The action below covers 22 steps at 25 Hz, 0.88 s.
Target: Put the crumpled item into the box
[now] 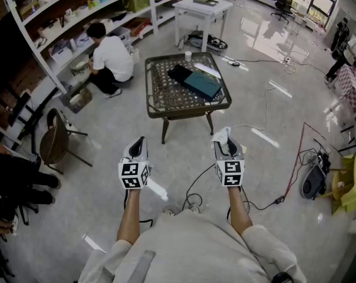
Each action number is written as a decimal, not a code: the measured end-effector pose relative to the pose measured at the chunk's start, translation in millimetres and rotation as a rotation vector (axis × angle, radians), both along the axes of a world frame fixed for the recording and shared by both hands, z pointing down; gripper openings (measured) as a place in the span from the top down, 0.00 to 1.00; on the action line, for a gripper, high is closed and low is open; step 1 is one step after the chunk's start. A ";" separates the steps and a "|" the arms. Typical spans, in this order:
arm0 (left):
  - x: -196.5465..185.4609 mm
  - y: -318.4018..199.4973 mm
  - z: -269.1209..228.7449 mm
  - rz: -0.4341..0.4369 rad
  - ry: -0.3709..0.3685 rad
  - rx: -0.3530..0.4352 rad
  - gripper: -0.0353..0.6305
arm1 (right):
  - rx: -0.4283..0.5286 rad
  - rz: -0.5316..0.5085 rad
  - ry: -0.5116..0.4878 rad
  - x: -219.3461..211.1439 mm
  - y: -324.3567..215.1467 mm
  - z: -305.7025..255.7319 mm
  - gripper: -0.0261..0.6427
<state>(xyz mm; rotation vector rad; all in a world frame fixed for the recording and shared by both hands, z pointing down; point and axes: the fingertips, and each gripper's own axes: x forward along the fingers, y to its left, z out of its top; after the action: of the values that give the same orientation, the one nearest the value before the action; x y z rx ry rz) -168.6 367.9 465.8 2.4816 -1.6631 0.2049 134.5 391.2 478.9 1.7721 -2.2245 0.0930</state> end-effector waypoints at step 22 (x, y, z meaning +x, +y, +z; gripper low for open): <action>41.0 1.3 9.0 -0.012 -0.003 -0.029 0.94 | 0.002 -0.055 -0.025 27.3 -8.5 5.7 0.72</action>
<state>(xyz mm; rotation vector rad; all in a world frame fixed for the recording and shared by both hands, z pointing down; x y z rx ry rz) -127.6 369.2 474.8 2.4505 -1.6642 0.2299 161.8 382.7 484.6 1.7182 -2.2898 0.1016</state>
